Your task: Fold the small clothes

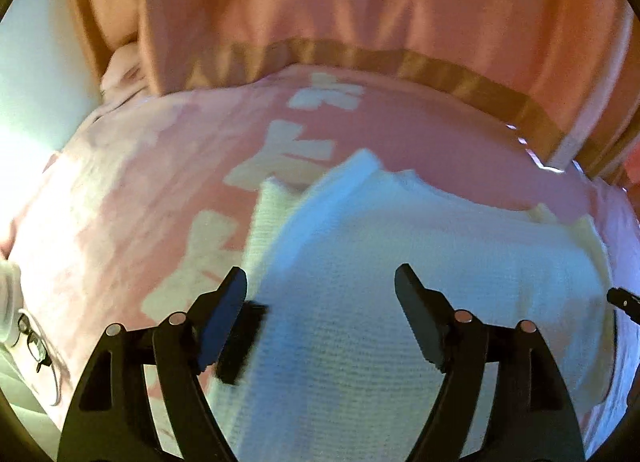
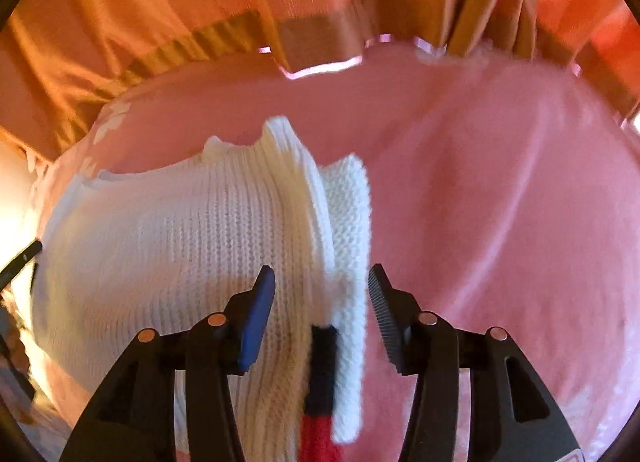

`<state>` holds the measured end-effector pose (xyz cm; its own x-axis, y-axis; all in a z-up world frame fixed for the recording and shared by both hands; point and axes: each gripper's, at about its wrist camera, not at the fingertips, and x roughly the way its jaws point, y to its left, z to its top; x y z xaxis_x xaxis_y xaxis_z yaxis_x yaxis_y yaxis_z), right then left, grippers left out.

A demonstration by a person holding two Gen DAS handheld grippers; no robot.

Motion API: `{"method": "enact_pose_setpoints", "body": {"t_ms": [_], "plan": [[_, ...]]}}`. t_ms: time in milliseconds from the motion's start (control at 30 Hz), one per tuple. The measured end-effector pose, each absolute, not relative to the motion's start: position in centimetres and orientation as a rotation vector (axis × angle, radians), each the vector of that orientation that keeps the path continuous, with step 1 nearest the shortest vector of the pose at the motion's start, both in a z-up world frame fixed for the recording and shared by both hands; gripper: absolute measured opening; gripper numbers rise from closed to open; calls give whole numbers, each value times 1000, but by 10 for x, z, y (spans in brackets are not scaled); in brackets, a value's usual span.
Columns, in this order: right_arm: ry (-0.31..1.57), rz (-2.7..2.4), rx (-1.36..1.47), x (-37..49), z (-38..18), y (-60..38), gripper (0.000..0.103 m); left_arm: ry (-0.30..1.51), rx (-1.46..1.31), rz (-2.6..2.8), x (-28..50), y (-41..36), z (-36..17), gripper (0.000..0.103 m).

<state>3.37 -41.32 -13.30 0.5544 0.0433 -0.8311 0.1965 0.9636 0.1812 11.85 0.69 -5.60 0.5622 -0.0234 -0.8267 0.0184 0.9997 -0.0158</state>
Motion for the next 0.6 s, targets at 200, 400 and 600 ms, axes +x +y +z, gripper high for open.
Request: {"method": "enact_pose_setpoints", "body": {"t_ms": [200, 400, 600], "plan": [[859, -94, 238, 21, -100, -405, 6, 1047, 126, 46, 131, 13, -85, 72], [1003, -143, 271, 43, -142, -418, 8, 1031, 133, 57, 132, 16, -88, 72], [855, -99, 165, 24, -94, -391, 8, 1005, 118, 47, 129, 14, -75, 71]]}}
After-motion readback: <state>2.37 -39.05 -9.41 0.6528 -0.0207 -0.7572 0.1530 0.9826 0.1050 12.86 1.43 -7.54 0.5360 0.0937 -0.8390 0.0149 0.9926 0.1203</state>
